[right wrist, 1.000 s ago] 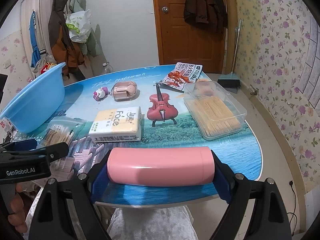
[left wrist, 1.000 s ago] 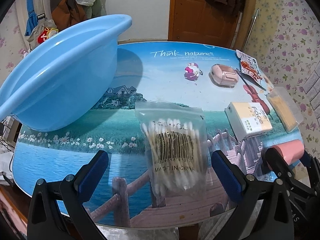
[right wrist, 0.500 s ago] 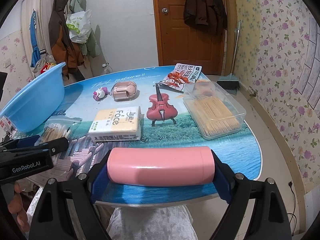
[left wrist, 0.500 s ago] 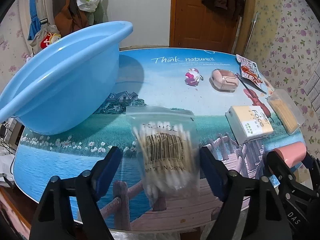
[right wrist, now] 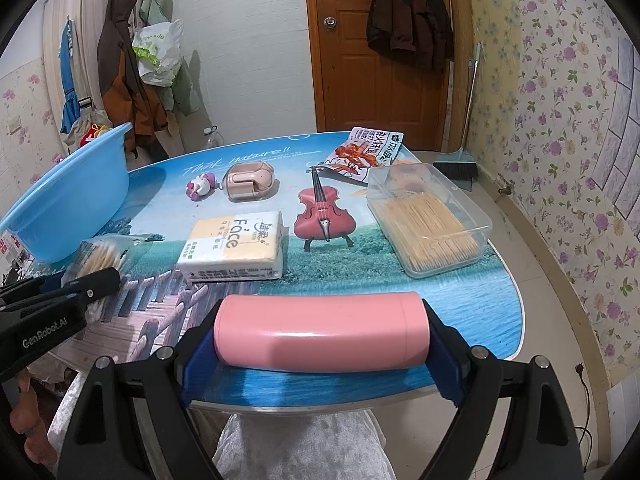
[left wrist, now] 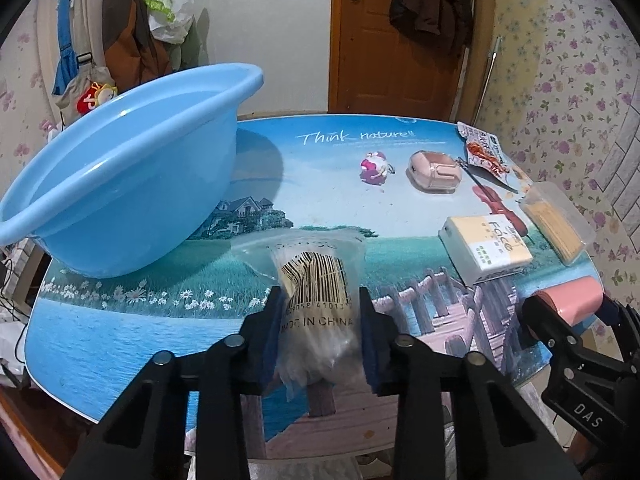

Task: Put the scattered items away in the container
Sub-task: 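Grasp the bag of cotton swabs with the left gripper, then carry the cotton swab bag with the left gripper over the blue basin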

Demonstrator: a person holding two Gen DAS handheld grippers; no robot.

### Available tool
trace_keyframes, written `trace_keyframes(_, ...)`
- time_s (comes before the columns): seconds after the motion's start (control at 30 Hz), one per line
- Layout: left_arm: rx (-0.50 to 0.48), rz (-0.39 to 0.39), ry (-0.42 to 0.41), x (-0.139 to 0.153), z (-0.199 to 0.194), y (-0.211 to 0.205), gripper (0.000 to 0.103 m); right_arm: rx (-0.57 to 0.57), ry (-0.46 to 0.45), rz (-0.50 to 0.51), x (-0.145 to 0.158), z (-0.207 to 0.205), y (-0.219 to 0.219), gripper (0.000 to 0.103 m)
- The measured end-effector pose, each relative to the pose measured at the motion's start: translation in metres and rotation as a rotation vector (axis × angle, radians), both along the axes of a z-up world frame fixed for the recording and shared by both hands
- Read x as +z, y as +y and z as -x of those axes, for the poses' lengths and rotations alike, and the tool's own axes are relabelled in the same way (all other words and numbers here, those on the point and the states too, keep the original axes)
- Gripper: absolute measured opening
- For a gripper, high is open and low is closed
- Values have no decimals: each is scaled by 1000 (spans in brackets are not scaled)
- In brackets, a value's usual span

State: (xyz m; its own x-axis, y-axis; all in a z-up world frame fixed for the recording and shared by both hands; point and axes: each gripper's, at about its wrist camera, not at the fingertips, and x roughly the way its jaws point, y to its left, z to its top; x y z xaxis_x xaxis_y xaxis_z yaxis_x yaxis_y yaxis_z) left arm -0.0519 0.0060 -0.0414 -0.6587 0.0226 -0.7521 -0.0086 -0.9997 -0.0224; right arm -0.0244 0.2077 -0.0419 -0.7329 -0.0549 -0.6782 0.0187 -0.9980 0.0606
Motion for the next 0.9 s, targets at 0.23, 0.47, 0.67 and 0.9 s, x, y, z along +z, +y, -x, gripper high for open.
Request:
trace_keyframes(0.23,-20,28,14,2,-2,2,26,-3,-1,-6,1,0,-2,89)
trace_keyframes(0.47,-35,41,51,12,-10,0,25,-23,5,10,3,0,3,89)
trace_keyframes(0.67,-40,36,89,27,-16,-2,25,-12,42,-28,13,-6,-4,89)
trace_keyframes(0.9,-46,32,95,34,-25,-6,25,-8,29,-26,25,-8,-12,89)
